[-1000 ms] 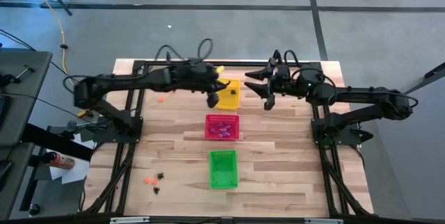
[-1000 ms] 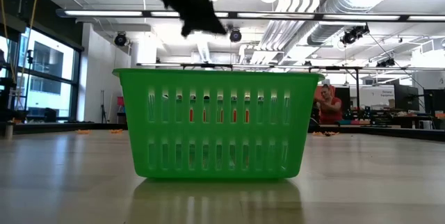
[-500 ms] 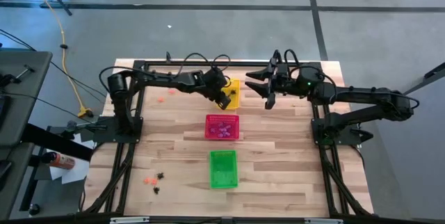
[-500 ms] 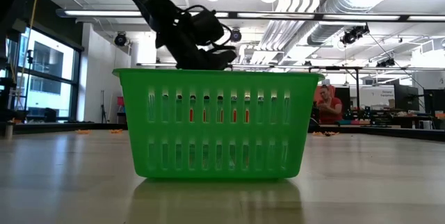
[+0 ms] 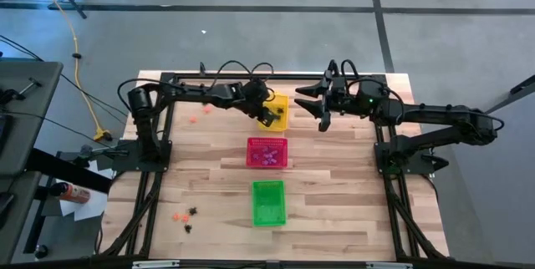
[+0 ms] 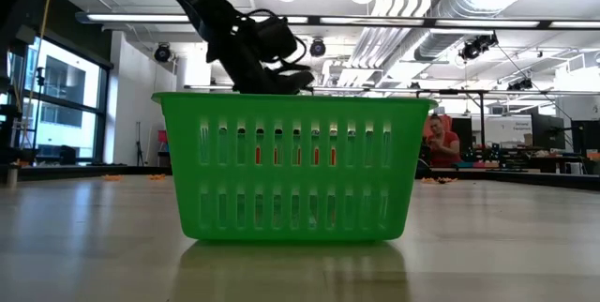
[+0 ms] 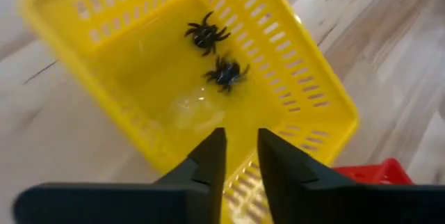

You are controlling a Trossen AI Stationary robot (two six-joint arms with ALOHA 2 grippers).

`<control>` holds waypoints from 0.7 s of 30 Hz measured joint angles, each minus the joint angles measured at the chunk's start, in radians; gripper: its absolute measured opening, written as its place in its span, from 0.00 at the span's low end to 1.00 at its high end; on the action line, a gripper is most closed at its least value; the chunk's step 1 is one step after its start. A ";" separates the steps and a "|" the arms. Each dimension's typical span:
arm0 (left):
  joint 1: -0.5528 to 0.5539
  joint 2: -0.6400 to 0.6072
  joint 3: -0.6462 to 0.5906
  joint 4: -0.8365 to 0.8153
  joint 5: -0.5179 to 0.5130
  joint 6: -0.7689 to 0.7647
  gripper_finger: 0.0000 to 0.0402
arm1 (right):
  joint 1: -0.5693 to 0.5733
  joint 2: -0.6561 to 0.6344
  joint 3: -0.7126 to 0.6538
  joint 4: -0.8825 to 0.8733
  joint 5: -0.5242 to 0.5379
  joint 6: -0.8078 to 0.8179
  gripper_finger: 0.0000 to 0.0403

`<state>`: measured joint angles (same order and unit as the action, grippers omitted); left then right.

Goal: Sort Halloween decoration
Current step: Put the black spider toy into the yellow bin

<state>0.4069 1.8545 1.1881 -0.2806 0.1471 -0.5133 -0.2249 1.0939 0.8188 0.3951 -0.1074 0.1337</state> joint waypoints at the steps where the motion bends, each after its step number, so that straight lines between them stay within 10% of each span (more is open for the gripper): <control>1: 0.008 -0.016 0.000 -0.017 0.003 0.000 0.22 | 0.000 0.000 0.000 -0.001 0.000 0.000 0.40; 12: 0.113 -0.473 -0.014 0.010 0.098 0.097 0.42 | 0.000 0.000 0.000 -0.004 0.000 -0.001 0.40; 21: -0.042 -0.863 -0.256 0.358 0.077 0.206 0.43 | 0.000 0.000 0.000 -0.009 0.000 0.000 0.40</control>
<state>0.3651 0.9916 0.9321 0.0769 0.2239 -0.3069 -0.2249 1.0939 0.8187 0.3859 -0.1078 0.1333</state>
